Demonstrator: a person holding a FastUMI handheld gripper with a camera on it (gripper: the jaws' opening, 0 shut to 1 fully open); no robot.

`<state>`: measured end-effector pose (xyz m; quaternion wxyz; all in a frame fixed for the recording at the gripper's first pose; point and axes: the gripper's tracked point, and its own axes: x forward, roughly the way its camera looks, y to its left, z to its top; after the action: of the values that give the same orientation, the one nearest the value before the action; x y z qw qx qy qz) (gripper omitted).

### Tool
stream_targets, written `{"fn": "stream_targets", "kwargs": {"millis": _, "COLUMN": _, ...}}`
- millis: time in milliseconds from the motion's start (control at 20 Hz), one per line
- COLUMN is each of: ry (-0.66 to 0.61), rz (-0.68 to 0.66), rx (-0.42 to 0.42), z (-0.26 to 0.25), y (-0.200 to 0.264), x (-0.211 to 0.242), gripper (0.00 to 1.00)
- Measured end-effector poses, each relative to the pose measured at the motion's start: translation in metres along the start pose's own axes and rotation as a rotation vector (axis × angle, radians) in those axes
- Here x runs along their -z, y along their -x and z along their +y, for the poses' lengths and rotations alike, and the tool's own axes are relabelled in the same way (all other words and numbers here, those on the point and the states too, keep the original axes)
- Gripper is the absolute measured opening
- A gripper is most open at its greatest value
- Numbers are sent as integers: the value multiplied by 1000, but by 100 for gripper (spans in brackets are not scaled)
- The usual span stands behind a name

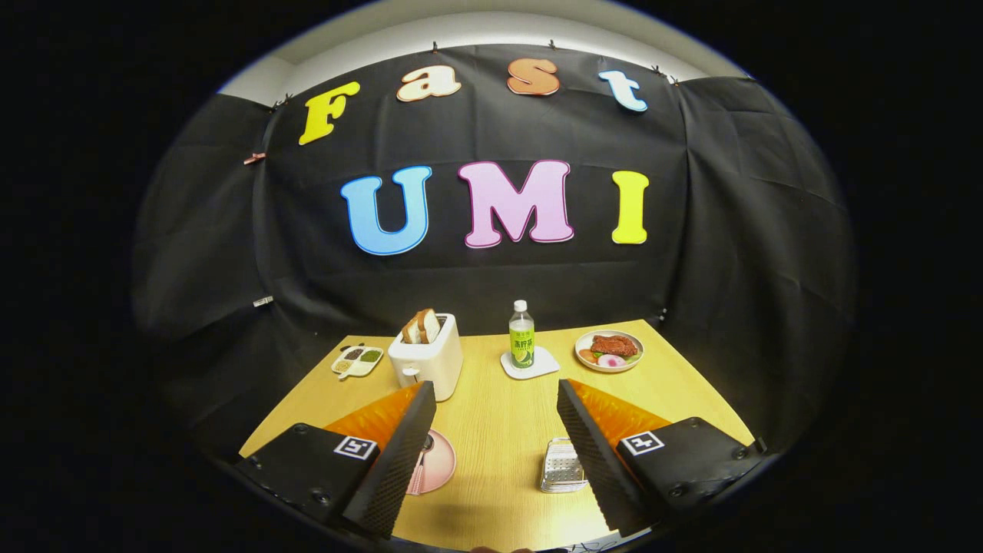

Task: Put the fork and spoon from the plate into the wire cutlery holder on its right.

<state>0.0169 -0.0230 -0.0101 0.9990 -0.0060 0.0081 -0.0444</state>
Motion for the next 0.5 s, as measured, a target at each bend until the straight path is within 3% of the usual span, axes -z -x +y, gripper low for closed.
{"fn": "stream_targets", "kwargs": {"millis": 500, "ry": 122, "rz": 261, "rx": -137, "z": 67, "y": -58, "x": 79, "gripper": 99}}
